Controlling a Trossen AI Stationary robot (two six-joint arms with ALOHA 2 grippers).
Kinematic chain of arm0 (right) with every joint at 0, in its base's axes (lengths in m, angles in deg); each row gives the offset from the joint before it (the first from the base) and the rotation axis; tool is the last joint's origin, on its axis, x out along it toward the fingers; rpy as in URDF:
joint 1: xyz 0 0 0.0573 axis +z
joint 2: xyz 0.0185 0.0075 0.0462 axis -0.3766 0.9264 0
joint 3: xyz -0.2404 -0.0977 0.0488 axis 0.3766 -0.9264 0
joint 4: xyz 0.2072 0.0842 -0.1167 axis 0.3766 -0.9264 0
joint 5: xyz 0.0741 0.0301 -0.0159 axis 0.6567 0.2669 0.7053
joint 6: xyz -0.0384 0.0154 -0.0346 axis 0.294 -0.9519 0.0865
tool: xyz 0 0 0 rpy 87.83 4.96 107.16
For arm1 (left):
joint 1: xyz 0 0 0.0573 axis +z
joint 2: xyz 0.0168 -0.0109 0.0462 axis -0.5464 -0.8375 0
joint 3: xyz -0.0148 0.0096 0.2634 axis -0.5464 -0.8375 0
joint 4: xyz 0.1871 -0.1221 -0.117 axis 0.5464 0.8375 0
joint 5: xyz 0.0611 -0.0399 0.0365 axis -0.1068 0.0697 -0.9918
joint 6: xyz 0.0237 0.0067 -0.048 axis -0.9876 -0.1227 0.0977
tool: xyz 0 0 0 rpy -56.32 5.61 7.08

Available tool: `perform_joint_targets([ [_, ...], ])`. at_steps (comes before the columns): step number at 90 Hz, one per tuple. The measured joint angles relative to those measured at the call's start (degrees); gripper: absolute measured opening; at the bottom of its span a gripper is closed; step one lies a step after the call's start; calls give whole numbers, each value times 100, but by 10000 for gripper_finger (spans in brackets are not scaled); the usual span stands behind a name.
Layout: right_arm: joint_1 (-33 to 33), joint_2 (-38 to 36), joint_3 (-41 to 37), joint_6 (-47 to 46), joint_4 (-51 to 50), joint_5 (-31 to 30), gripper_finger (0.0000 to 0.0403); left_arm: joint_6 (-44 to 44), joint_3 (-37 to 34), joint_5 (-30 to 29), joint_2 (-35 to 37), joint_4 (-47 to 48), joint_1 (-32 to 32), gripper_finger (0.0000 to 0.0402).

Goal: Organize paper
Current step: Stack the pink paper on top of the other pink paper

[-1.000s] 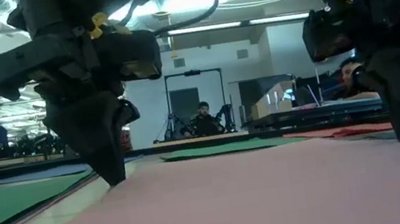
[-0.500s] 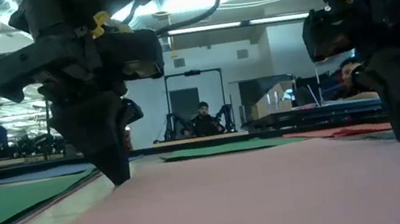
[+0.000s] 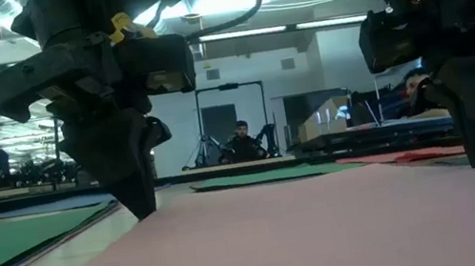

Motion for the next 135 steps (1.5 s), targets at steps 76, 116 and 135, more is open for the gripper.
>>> perform_joint_targets([
  [76, 83, 0, 2, -187, 352, 600, 0, 76, 2, 118, 0, 185, -2, 0],
  [116, 164, 0, 9, -338, 587, 590, 0, -47, -2, 127, 51, 204, 0, 0],
  [135, 164, -2, 159, -170, 567, 544, 0, -145, 124, 45, 337, 994, 7, 0],
])
